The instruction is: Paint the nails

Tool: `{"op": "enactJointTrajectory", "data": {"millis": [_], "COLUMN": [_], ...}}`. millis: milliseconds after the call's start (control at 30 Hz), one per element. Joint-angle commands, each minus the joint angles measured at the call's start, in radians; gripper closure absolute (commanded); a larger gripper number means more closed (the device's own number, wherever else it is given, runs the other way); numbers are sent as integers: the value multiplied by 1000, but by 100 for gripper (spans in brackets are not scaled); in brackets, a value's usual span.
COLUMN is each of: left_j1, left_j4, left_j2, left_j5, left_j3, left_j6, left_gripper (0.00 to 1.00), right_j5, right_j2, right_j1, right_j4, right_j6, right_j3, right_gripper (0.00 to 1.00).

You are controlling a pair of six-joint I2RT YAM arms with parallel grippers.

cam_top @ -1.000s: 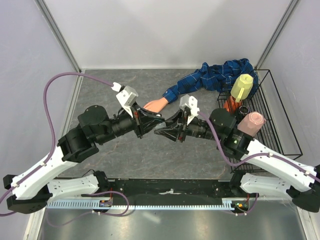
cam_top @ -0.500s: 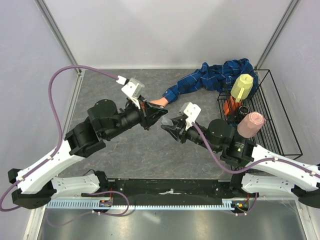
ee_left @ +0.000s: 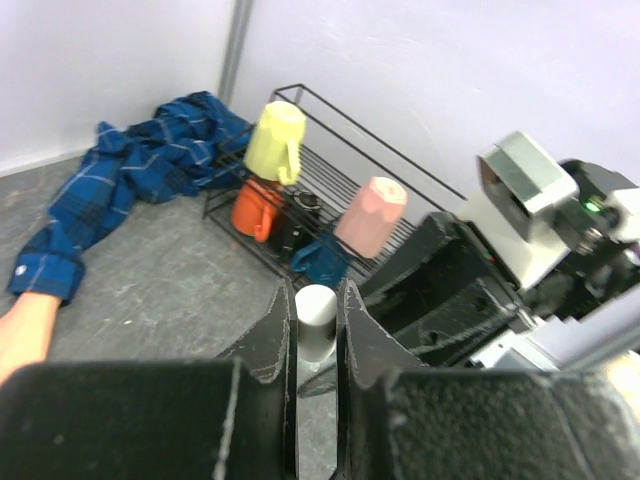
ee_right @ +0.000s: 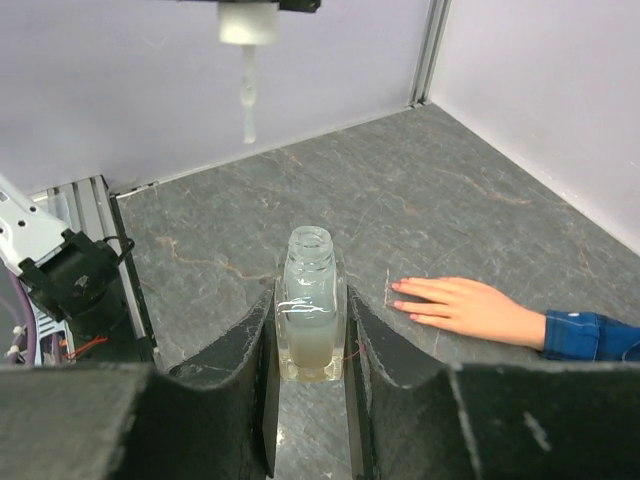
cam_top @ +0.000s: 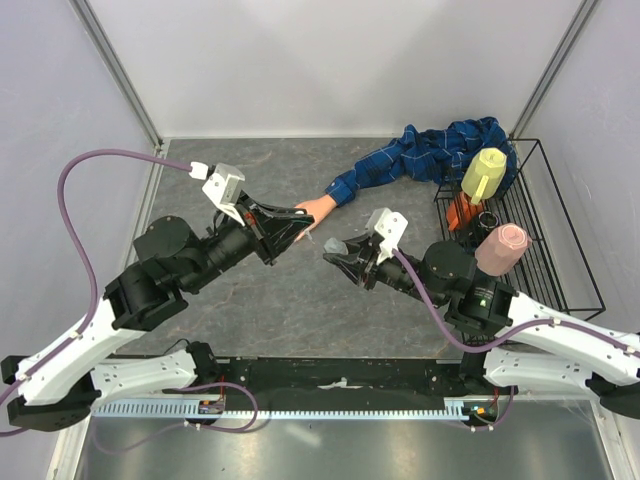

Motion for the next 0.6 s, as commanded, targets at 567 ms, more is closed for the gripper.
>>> {"op": "enactJointTrajectory", "data": {"millis": [567], "left_j1": [-1], "left_j4": [222], "left_j2": [-31], "left_j5": [-144], "left_j3": [-178], "left_j6": [41], "left_gripper": [98], "right_j5": [-127], "right_j2": [-30], "right_j1": [-62], "right_j4": [9], "right_j6": [60], "right_j3": [-25], "right_gripper": [100]}}
